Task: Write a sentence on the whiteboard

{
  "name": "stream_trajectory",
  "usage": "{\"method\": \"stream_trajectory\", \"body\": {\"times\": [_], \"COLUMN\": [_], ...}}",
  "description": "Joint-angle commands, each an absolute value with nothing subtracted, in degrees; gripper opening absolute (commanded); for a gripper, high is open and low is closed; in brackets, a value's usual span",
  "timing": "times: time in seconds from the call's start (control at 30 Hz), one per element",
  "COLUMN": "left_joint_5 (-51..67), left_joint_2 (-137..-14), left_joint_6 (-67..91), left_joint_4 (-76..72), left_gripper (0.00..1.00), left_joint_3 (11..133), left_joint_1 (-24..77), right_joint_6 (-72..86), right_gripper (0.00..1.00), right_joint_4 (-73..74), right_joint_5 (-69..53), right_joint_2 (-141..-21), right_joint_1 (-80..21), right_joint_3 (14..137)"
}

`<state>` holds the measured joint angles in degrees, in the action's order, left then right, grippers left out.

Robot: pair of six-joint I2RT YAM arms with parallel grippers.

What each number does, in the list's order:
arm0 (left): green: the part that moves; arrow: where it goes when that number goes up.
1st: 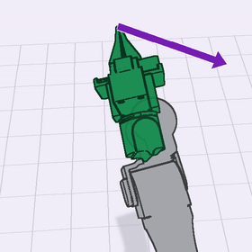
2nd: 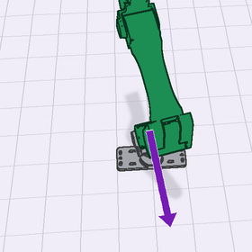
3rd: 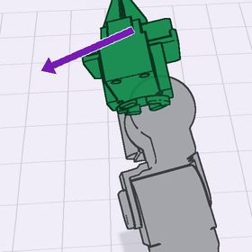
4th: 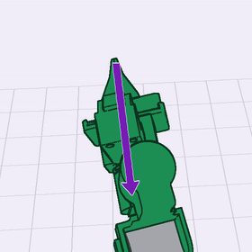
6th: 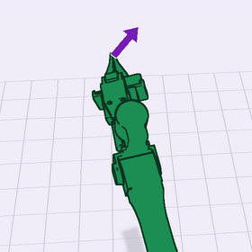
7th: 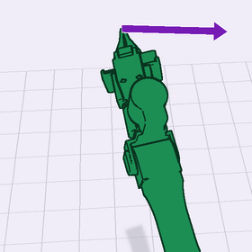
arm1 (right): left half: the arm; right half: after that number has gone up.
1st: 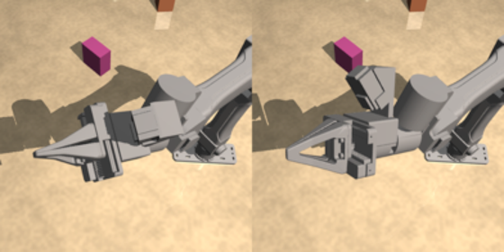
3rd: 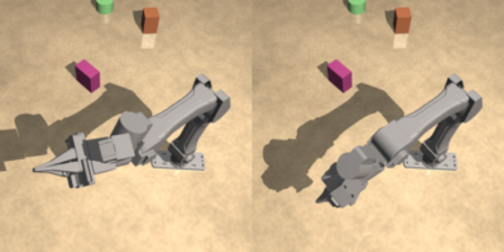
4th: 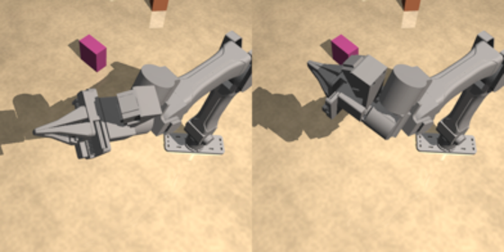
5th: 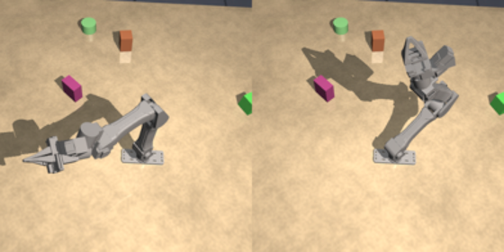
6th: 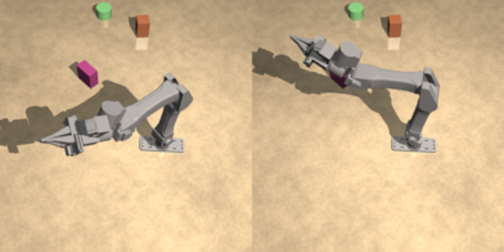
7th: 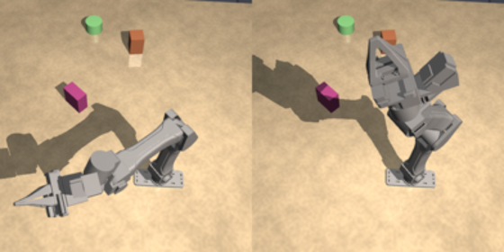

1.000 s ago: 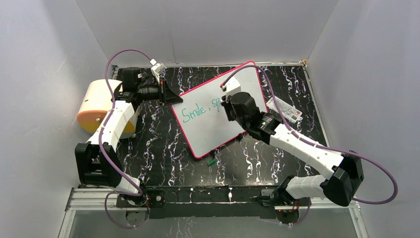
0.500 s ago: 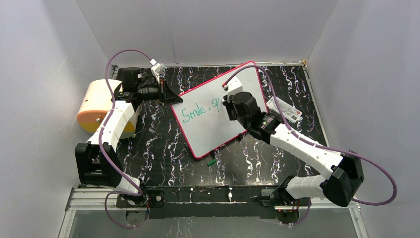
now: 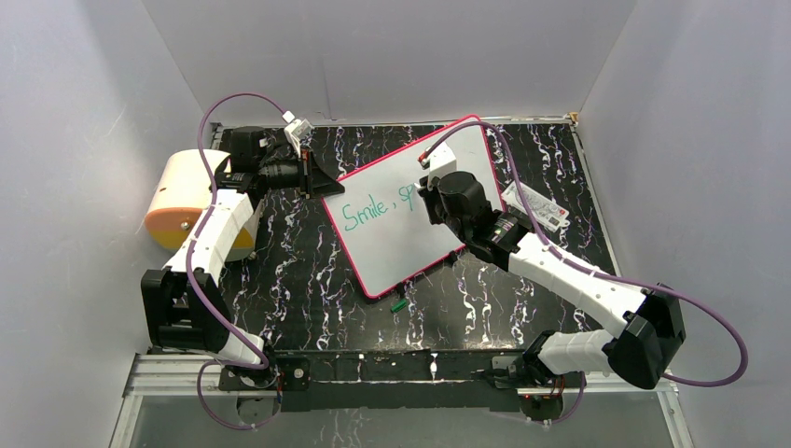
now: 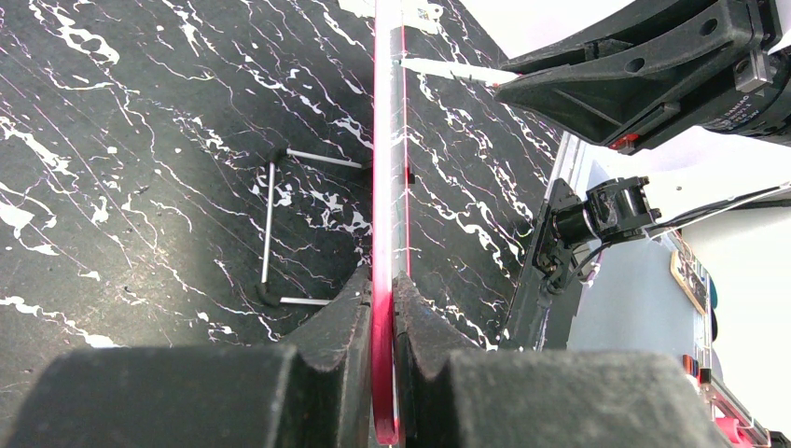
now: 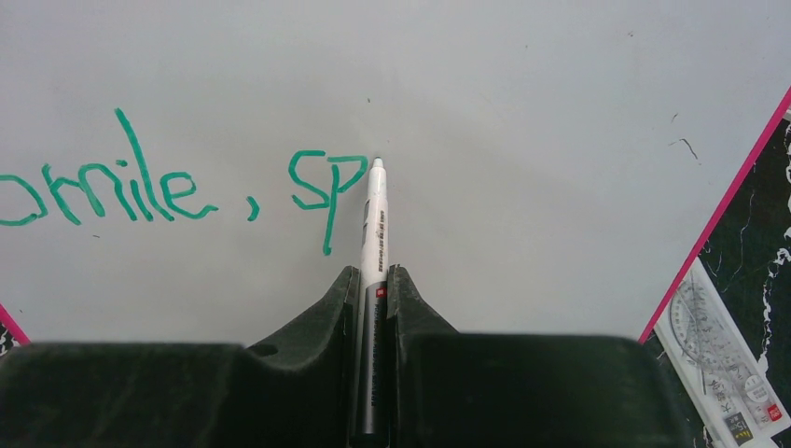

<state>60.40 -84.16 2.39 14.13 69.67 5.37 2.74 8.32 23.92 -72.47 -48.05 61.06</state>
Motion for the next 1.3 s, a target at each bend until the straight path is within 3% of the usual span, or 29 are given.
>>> {"method": "stream_trajectory", "body": {"times": [0.0, 0.8, 1.27], "left_joint_5": [57.48, 57.48, 57.74], "left_joint_2": [-85.69, -85.63, -85.78], "left_joint_6": [-0.37, -0.43, -0.36], "left_joint_4": [17.26, 17.25, 17.29], "left_gripper": [0.0, 0.0, 0.0], "left_joint_3": [67.76, 67.76, 67.79], "left_joint_1": [5.98, 5.98, 5.98], "right_joint_6": [1.93, 4.13, 3.56], "right_gripper": [0.0, 0.0, 0.0], "right_joint_4": [4.26, 13.43, 8.81], "right_joint_5": [24.26, 21.91, 23.56], "right_joint_2": [-72.04, -72.52, -72.68], "right_joint_1": [-47.68, -47.63, -47.63], "right_joint_3": [61.9, 62.25, 61.52]}}
